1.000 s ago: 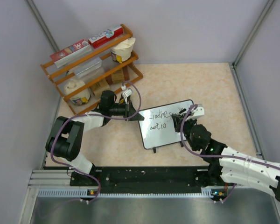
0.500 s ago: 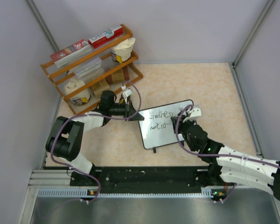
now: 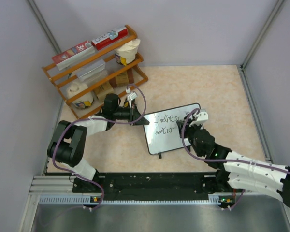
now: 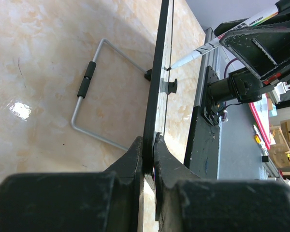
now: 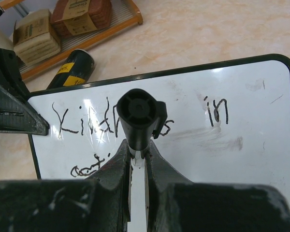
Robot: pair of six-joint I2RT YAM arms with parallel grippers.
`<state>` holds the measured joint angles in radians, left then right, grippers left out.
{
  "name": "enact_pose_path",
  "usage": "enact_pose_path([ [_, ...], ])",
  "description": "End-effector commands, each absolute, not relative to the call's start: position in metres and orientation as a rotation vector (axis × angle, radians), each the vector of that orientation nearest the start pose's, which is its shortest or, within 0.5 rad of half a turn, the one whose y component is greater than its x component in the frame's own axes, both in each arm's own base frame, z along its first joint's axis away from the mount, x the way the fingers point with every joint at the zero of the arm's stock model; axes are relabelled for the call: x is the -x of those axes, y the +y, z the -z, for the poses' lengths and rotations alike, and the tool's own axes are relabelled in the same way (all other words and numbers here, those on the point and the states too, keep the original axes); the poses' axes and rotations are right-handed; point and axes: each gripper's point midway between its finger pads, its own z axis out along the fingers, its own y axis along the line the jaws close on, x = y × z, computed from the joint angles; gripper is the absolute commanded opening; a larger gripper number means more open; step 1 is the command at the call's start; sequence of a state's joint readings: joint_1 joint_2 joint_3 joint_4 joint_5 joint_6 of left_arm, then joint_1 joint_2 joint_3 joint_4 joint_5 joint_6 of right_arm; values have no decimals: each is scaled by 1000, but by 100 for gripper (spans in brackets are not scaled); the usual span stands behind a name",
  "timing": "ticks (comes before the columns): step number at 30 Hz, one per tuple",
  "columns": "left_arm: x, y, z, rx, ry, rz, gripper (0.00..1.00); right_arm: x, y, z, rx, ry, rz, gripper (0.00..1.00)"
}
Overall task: Write a sentence on the whiteboard
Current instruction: Write on the whiteboard with the whiteboard.
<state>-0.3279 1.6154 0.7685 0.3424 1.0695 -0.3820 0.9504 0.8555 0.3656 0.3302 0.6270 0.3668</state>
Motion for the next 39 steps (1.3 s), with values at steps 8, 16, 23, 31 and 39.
enact_pose_path([
  [8,-278,-258,-90,-671,2104,1386,0,-252,194,-168,17,1744,-439,0],
  [16,-278,-257,-91,-671,2103,1384,0,-243,188,-152,24,1786,-447,0],
  [23,-278,-257,-91,-670,2104,1385,0,-242,188,-151,14,1787,-460,0],
  [31,-278,-257,-91,-669,2103,1383,0,-253,188,-178,-10,1713,-435,0],
  [39,-278,-257,-91,-670,2103,1385,0,-261,189,-193,-27,1681,-442,0],
])
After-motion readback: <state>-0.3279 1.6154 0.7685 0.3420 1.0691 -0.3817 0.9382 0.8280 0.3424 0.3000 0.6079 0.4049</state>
